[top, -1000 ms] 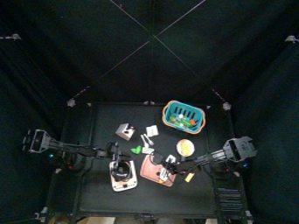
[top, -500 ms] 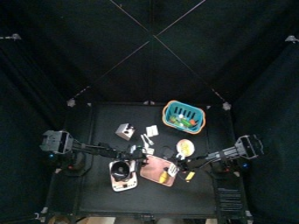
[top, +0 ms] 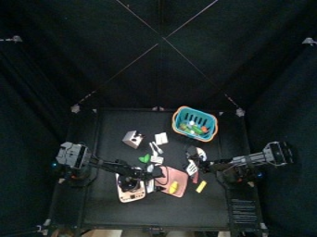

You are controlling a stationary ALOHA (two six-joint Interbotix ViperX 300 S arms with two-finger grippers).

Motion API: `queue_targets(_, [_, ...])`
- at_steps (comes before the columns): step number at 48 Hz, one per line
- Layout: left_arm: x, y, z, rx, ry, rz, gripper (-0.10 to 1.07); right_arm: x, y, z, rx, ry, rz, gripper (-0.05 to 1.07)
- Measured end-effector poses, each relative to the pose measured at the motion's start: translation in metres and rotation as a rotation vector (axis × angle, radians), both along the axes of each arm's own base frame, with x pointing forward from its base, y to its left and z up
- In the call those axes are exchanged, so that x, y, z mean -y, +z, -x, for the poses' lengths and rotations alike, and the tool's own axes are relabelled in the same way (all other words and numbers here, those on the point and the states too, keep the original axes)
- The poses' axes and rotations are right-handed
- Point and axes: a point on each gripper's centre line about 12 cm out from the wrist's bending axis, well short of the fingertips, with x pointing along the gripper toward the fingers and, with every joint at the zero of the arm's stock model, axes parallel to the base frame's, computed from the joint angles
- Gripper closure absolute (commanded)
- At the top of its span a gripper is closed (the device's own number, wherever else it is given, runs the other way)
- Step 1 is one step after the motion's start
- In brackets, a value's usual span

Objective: Pick up corn

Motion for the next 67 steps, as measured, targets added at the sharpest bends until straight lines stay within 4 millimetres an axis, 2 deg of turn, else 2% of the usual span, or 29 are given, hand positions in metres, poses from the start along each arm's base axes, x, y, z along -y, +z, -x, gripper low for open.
queue_targets(12, [-0.001, -0.019, -0.013, -0.051, 0.135, 0.141, -0.04, 0.006, -0.003, 0.007, -0.005, -0.02, 0.004, 0.01])
queue_targets(23, [0.0, -0.035, -0.021, -0.071, 0.131, 0.129, -0.04, 0.007, -0.005, 0.009, -0.013, -0.022, 0.003, 0.01])
queue_targets(43, [0.014, -0.042, -0.033, -0.07, 0.097, 0.12, -0.04, 0.007, -0.006, 0.01, -0.014, -0.023, 0.002, 0.01])
queue_targets(67, [0.018, -0.058, -0.039, -0.113, 0.092, 0.118, -0.04, 0.007, -0.008, 0.011, -0.019, -0.024, 0.002, 0.01])
